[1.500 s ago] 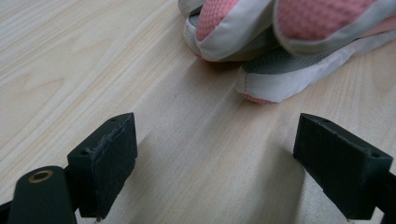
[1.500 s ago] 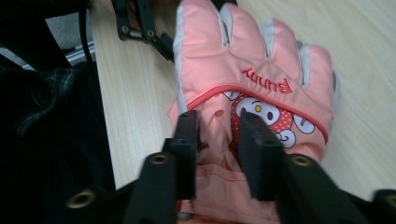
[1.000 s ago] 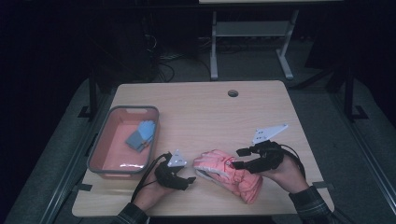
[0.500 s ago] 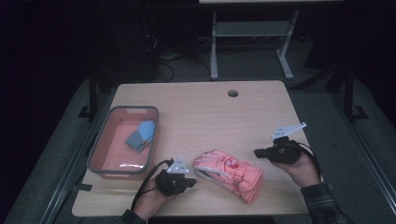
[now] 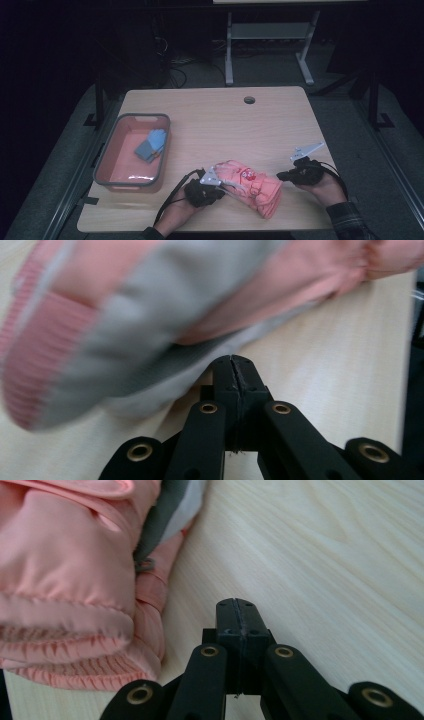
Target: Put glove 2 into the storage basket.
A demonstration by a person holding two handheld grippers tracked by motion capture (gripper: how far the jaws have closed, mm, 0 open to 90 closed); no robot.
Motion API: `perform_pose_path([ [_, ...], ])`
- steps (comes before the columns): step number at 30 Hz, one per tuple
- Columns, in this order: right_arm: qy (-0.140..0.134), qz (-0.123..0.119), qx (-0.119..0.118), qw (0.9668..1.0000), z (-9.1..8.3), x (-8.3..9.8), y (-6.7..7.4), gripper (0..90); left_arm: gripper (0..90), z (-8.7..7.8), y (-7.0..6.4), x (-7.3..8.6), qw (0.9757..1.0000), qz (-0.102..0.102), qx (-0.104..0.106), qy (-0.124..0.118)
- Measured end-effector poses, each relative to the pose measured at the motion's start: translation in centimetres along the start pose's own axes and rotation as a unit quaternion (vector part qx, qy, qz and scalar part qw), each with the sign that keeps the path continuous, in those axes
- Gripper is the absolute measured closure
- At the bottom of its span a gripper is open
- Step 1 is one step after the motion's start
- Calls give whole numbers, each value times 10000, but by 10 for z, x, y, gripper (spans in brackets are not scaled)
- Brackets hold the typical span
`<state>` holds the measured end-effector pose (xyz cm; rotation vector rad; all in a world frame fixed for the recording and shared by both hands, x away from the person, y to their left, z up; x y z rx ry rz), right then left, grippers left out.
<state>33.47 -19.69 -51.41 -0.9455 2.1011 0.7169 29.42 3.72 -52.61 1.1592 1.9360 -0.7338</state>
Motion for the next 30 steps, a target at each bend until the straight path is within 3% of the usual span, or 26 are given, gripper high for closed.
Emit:
perform_pose_path([
  [7,131,-92,-282,9995,11,4,8,898,894,1,24,-8,9997,-90,-246,-19],
  [10,161,-172,-528,9983,16,4,18,897,894,3,34,-12,9993,-119,-343,-31],
  [15,203,-207,-721,9970,22,4,28,897,894,8,48,-18,9988,-105,-481,-33],
  [20,235,-163,-938,9952,29,6,43,898,894,14,60,-27,9985,-175,-505,-97],
  [26,187,-299,-1248,9916,40,0,60,899,894,21,71,-33,9986,-233,-450,-165],
  [30,197,-367,-1327,9903,45,-1,67,899,894,22,73,-33,9989,-245,-374,-166],
])
Point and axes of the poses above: each handheld gripper's, and its own axes: z roughly forward along the jaws, x roughly out of its underside, y roughly to its left, the point moved 9 cm from there along z, roughly forward along the jaws, and after that the axes turned 15 degrees about -y, right-handed, at the moved point
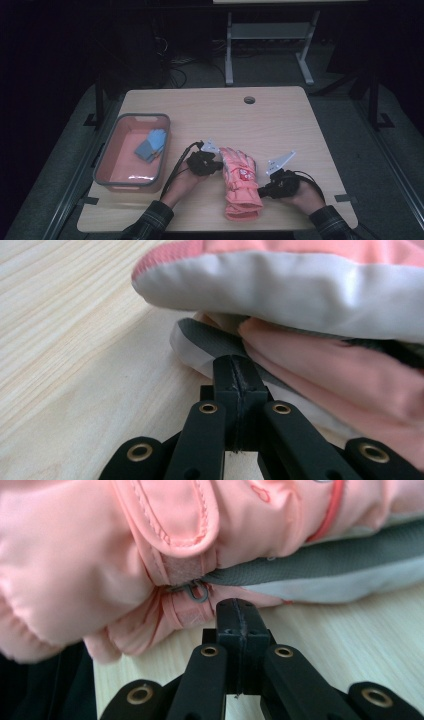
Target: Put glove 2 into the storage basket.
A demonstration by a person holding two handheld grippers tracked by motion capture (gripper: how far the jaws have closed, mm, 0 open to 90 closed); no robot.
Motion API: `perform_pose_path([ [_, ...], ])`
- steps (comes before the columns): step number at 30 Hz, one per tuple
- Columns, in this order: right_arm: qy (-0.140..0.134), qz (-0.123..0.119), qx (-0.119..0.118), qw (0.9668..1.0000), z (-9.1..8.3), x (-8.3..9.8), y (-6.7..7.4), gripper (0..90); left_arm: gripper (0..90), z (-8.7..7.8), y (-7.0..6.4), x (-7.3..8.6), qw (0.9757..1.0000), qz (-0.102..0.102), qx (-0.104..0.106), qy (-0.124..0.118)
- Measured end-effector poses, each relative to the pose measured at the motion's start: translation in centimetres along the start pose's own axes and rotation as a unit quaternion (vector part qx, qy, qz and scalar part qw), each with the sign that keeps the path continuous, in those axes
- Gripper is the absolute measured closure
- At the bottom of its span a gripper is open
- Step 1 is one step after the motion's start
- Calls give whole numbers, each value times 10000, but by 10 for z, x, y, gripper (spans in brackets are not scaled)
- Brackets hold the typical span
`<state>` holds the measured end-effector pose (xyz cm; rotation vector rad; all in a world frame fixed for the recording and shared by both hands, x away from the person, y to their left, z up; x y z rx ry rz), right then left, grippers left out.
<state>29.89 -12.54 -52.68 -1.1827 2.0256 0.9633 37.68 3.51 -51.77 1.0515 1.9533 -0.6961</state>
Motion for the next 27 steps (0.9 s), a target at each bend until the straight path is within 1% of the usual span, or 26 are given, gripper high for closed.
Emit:
perform_pose_path([
  [1,-14,-75,-56,10000,5,-2,3,899,894,2,-1,-2,9999,-80,14,-62],
  [2,-18,-47,-86,10000,6,-3,6,899,894,3,-1,-3,10000,-14,46,-52],
  [3,-18,-47,-86,10000,6,-3,6,899,894,3,-1,-3,10000,-14,46,-52],
  [4,-26,-122,-87,9999,9,-4,6,899,894,4,-1,-3,10000,-7,86,-44],
  [5,-20,-128,-113,9999,12,-5,8,899,894,5,-1,-4,9999,29,95,-41],
  [6,-32,-181,-129,9997,14,-6,8,899,894,6,-1,-6,9999,-46,89,-110],
  [7,-20,-189,-130,9997,16,-8,9,899,894,7,0,-7,9998,-44,128,-108],
  [8,-26,-201,-138,9997,19,-9,11,899,894,8,-1,-9,9998,-107,130,-143],
  [9,-33,-238,-160,9996,22,-10,11,899,894,8,1,-10,9997,-55,164,-143],
  [10,-38,-231,-167,9996,24,-12,13,899,894,9,0,-11,9996,-123,182,-174],
  [12,-45,-270,-192,9994,28,-14,14,899,894,9,0,-11,9996,-82,215,-146],
  [13,-39,-289,-192,9994,29,-14,14,899,894,9,-2,-11,9995,-132,208,-186],
  [15,-29,-301,-186,9994,29,-14,15,899,894,8,0,-11,9997,-81,204,-137],
  [16,-48,-288,-172,9994,28,-15,14,900,894,5,2,-10,9998,-102,137,-128],
  [17,-53,-301,-128,9995,25,-15,13,899,892,3,5,-10,9998,-114,82,-126],
  [18,-98,-263,-87,9996,21,-15,12,899,883,0,6,-11,9998,-163,52,-135],
  [19,-129,-221,-39,9997,18,-16,11,899,876,-4,9,-11,9998,-141,26,-106],
  [22,-304,-81,179,9993,0,-21,8,899,843,-17,15,-15,9993,-307,-117,-181],
  [23,-421,-93,304,9986,-10,-25,4,899,811,-21,15,-16,9992,-330,-142,-192],
  [24,-421,-93,304,9986,-10,-25,4,899,811,-24,14,-18,9989,-383,-173,-210],
  [25,-453,-89,346,9983,-13,-27,4,899,792,-31,13,-20,9988,-400,-193,-219],
  [26,-579,-123,446,9972,-20,-32,1,899,736,-35,14,-21,9990,-365,-201,-183],
  [27,-632,-107,480,9968,-22,-36,1,899,709,-39,14,-23,9989,-369,-225,-175],
])
Point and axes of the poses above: each handheld gripper's, and its own axes: z roughly forward along the jaws, x roughly out of its underside, y roughly to its left, the point moved 9 cm from there along z, roughly forward along the jaws, and after that the axes turned 15 degrees about -y, right-handed, at the moved point
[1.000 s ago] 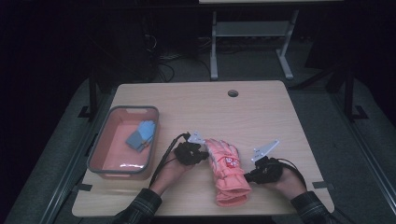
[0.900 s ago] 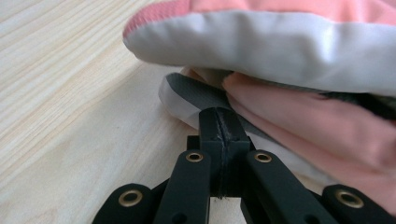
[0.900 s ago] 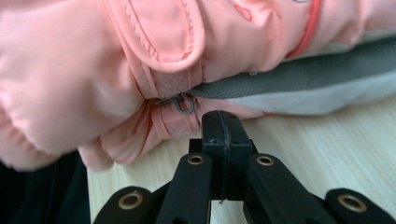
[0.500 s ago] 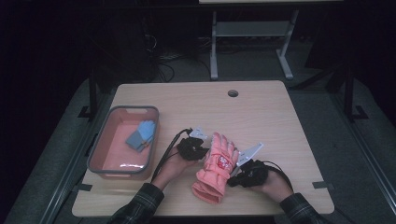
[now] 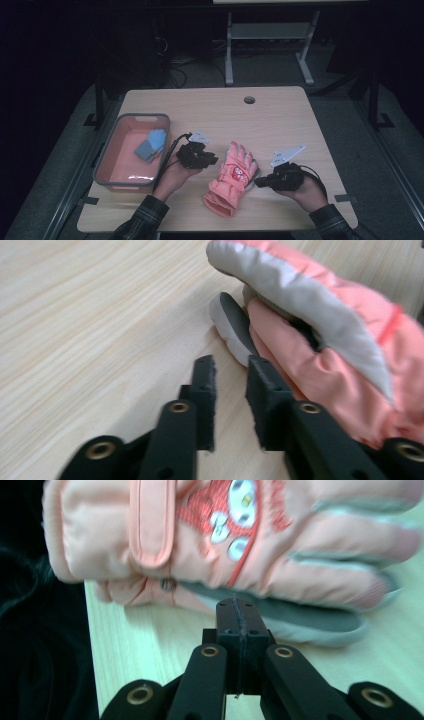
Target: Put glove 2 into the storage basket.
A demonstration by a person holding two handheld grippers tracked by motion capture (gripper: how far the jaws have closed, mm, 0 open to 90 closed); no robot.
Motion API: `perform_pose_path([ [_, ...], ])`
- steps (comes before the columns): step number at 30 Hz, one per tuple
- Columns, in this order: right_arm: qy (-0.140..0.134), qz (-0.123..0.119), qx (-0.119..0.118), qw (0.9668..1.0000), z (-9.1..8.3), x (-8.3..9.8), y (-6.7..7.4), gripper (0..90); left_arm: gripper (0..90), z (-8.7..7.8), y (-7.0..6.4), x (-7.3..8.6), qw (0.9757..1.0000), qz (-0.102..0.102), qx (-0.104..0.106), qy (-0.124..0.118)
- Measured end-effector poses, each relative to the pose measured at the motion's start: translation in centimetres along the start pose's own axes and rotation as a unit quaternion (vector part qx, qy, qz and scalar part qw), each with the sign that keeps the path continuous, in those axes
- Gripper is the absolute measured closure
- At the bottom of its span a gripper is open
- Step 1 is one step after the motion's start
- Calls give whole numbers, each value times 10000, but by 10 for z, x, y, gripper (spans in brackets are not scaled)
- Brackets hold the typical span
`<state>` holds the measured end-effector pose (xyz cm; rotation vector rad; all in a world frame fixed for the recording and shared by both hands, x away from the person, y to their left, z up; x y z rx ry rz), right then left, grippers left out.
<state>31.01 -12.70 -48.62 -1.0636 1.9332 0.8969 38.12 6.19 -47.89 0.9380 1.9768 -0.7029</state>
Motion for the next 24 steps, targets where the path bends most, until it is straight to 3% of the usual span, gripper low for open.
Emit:
perform_pose_path([
  [3,-152,-40,96,9998,-3,-11,-1,899,619,-10,-2,-6,9999,-88,33,-83],
  [8,-398,-114,268,9988,2,-28,-4,900,471,-23,-11,-17,9992,-207,279,-220],
  [16,-527,-43,337,9980,18,-40,-9,900,275,-30,-22,-21,9979,-157,559,-304],
  [24,-172,-41,470,9987,35,-28,-16,900,205,-26,-27,-17,9977,-56,647,-177],
])
Point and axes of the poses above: each handheld gripper's, and its own axes: z roughly forward along the jaws, x roughly out of its underside, y roughly to its left, the point moved 9 cm from there along z, roughly forward along the jaws, and after that the axes turned 15 degrees about -y, right-handed, at the moved point
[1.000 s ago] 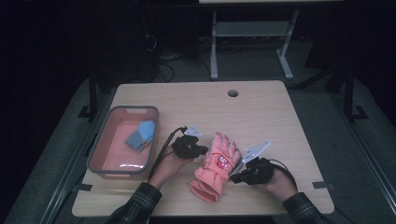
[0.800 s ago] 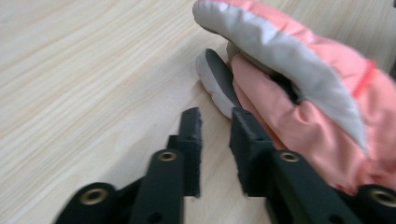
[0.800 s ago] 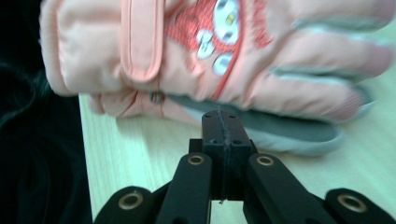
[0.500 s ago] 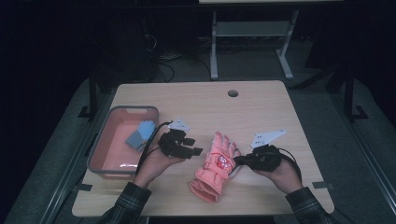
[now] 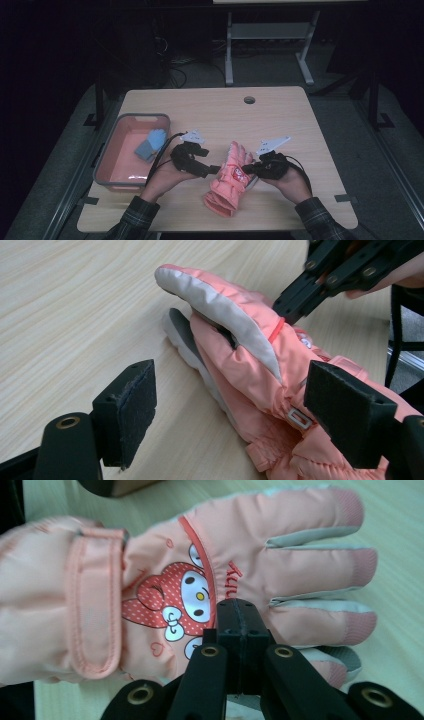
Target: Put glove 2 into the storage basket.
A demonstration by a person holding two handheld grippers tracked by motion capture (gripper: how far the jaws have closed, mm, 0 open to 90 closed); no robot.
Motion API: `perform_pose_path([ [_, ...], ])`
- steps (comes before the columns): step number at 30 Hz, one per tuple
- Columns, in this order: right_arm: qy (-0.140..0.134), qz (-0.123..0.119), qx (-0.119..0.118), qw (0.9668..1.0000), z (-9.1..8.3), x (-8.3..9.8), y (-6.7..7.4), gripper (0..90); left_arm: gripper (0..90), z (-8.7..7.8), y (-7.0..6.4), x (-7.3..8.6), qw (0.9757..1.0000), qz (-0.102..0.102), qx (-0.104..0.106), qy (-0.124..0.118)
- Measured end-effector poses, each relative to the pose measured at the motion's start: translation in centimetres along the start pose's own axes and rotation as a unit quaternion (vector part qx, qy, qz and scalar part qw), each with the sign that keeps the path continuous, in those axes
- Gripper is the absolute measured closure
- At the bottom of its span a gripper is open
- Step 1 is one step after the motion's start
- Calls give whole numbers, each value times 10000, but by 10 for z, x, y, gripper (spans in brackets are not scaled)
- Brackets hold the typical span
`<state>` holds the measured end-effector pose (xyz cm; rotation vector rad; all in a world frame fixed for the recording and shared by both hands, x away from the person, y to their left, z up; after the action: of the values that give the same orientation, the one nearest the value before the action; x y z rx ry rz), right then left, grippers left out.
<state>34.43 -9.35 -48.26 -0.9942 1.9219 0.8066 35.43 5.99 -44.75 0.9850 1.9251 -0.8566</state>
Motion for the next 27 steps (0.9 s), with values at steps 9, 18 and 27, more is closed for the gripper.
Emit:
perform_pose_path([
  [9,391,-60,70,9992,14,14,2,900,169,12,-9,1,9999,91,72,107],
  [18,508,-256,211,9982,21,21,5,900,137,37,-15,-2,9997,182,76,124],
  [27,505,-280,232,9981,21,22,5,900,127,57,-6,11,9996,-43,127,235],
])
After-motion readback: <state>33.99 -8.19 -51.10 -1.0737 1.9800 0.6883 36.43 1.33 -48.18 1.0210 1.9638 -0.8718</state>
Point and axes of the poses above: each handheld gripper's, and its own axes: z roughly forward along the jaws, x roughly out of its underside, y roughly to its left, the point moved 9 cm from there along z, roughly forward along the jaws, and after that the axes turned 15 degrees about -y, right-handed, at the moved point
